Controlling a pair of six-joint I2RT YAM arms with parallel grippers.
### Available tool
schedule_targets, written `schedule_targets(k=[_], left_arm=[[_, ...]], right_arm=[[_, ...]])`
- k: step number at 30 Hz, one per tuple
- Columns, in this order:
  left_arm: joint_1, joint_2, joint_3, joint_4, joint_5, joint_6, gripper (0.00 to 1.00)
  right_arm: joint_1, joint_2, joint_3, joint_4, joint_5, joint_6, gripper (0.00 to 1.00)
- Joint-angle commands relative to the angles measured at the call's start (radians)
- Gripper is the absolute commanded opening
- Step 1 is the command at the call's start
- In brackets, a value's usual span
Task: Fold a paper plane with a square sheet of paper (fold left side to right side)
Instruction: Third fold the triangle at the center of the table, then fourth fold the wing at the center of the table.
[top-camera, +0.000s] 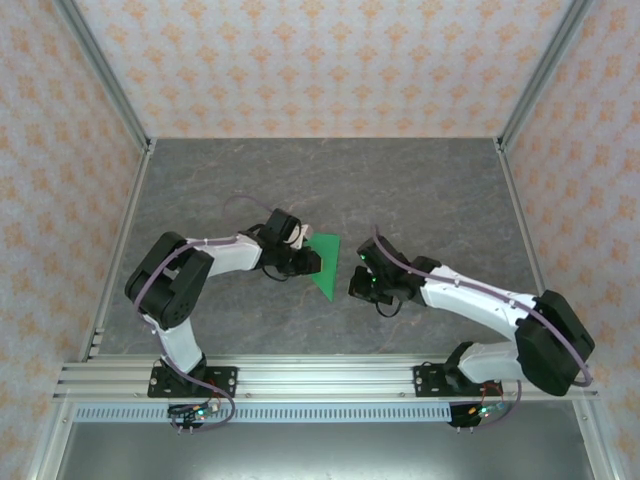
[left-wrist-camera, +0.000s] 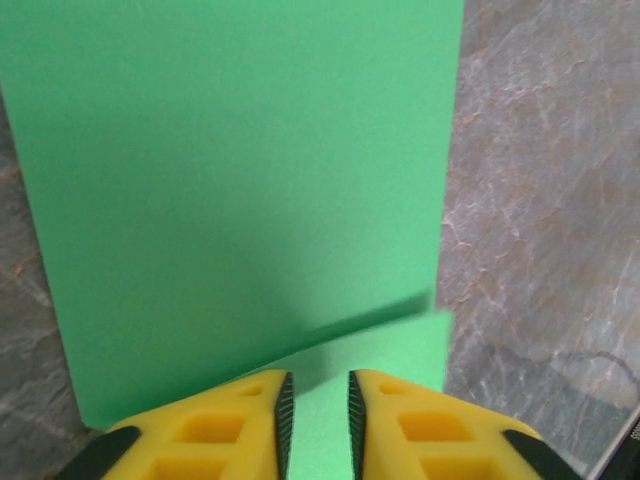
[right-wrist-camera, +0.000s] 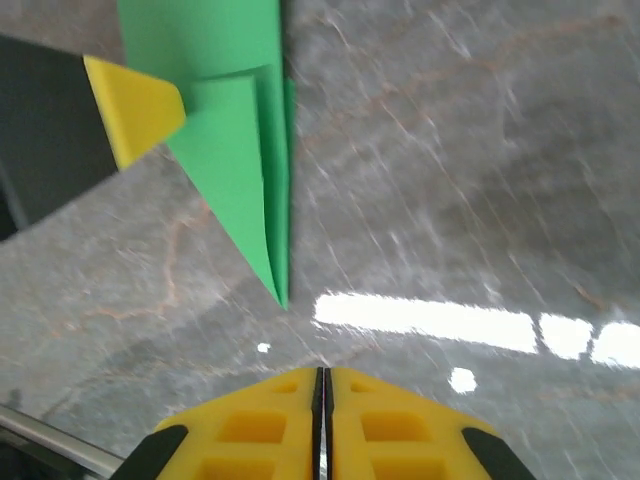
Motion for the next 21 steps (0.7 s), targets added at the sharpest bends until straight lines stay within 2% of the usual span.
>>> schedule_targets(k=[1, 4, 7, 11, 16, 21], left_arm=[[0.002, -0.101, 0.057, -0.074, -0.029, 0.01, 0.34], [0.017, -0.176, 0.071, -0.133, -0.059, 0.028, 0.44], [0.055, -0.257, 0.041, -0.175, -0.104, 0.024, 0.55], [0.124, -0.321, -0.058, -0.152, -0.083, -0.017, 0.6], [0.133, -0.301, -0.135, -0.049, -0.007, -0.083, 0.61], [0.129, -0.214, -0.13, 0.051, 0.047, -0.115, 0.61]], right_arm=[[-0.044, 0.064, 0.037, 0.116, -0.048, -0.069, 0.12], [-0.083, 0.13, 0.073, 0.126, -0.048, -0.142, 0.2], [-0.089, 0.189, 0.128, 0.128, -0.061, -0.25, 0.36], [-0.088, 0.252, 0.167, 0.148, -0.086, -0.343, 0.53], [-0.089, 0.332, 0.22, 0.116, -0.076, -0.36, 0.53], [-0.088, 0.342, 0.227, 0.109, -0.024, -0.358, 0.53]])
